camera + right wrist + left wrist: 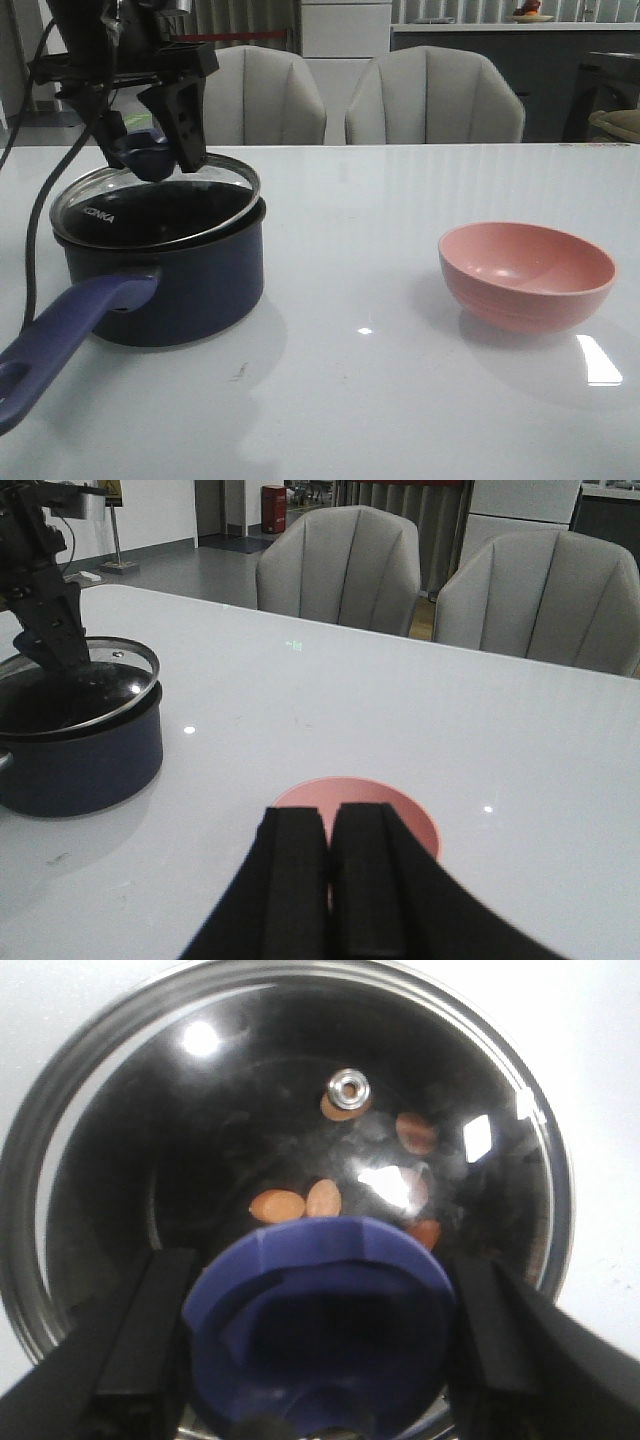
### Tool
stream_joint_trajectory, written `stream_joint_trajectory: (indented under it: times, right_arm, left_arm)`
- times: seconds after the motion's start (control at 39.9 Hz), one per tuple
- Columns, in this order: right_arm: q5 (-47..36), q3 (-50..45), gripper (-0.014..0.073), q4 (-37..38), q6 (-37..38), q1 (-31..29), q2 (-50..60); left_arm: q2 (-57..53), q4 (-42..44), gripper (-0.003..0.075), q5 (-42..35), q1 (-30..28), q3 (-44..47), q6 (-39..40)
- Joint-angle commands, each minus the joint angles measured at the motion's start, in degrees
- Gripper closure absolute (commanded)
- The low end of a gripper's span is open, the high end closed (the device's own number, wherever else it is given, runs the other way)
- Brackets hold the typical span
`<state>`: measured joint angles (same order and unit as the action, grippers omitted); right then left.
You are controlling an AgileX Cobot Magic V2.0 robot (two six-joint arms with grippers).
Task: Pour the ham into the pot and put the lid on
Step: 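Lower the glass lid onto the saucepan with the left gripper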
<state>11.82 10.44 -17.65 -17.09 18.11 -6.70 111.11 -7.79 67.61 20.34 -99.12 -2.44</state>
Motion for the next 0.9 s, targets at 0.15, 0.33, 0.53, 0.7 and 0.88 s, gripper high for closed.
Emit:
stream_joint_trajectory:
  times: [0.15, 0.33, 0.53, 0.7, 0.88]
  right_arm:
    - [-4.39, 1.43, 0.0434, -0.44, -0.23, 0.07, -0.62]
    - [-4.39, 1.43, 0.0434, -0.44, -0.23, 0.07, -0.62]
    - [-4.39, 1.43, 0.0434, -0.44, -0.23, 0.07, -0.62]
    - [-4.39, 1.43, 0.0434, -0.44, -0.23, 0.07, -0.62]
    - [-4.39, 1.43, 0.0434, -0.44, -0.23, 0.07, -0.62]
  left_arm:
    - [-1.66, -0.54, 0.0436, 1.83, 0.41, -2.31, 0.09]
    - [-1.57, 3.24, 0.0436, 4.39, 0.41, -3.6, 0.09]
    - [-1.57, 3.25, 0.0435, 5.1, 0.41, -5.57, 0.09]
    - [-1.44, 0.97, 0.0356, 5.1, 0.41, -5.57, 0.09]
    - [-1.33, -0.08, 0.0289, 5.1, 0.41, -5.57, 0.09]
